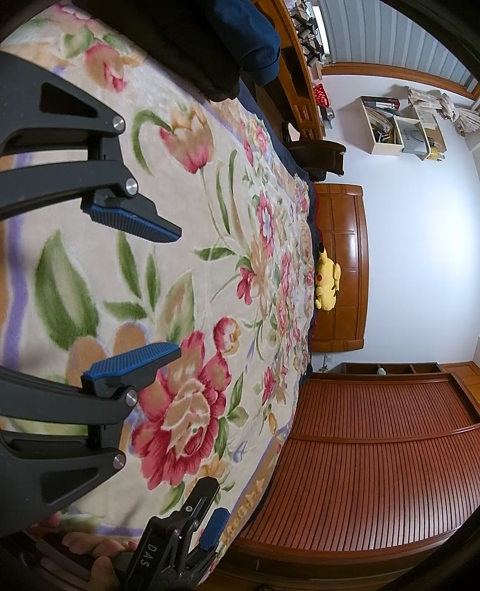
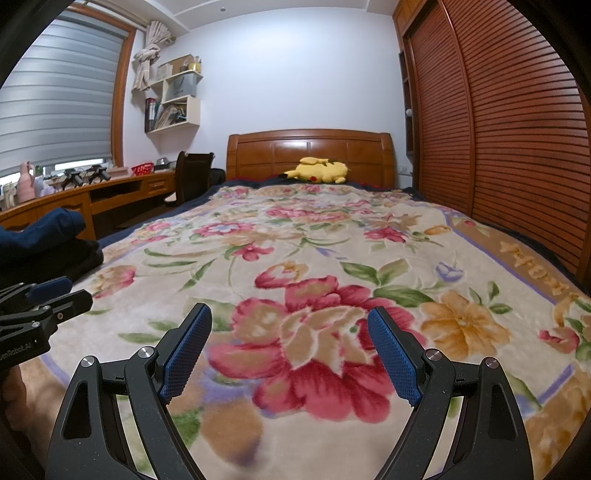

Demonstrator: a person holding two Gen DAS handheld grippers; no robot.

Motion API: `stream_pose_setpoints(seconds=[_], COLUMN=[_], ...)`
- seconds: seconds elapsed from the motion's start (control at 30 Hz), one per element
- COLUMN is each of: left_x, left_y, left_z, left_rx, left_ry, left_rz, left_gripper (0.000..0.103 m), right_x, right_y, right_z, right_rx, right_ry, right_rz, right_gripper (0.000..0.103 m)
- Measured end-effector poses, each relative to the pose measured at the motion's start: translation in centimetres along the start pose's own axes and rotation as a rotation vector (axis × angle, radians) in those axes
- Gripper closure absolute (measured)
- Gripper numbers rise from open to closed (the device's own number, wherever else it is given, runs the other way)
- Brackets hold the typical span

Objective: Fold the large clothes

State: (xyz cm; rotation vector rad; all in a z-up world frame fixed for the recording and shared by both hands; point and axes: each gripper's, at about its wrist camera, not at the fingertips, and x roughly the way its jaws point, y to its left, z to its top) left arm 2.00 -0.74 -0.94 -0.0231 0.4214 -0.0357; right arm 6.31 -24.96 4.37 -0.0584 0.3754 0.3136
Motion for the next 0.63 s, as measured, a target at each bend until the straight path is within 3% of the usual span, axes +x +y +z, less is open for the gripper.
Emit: stream_pose_setpoints(seconds=[0.63], left_x=[-0.01], left_y=[0.02], left_z=[-0.02], left_rx=[0.001], left_ry=[-0.001], left_rz=[0.001], left_gripper=[0.047], right_x=[-0.03], right_y=[0.05], right_z=[-0.06], right_rx=[-0.001], right_ry=[-0.001], right_rz=[0.000], right_gripper=[0.015])
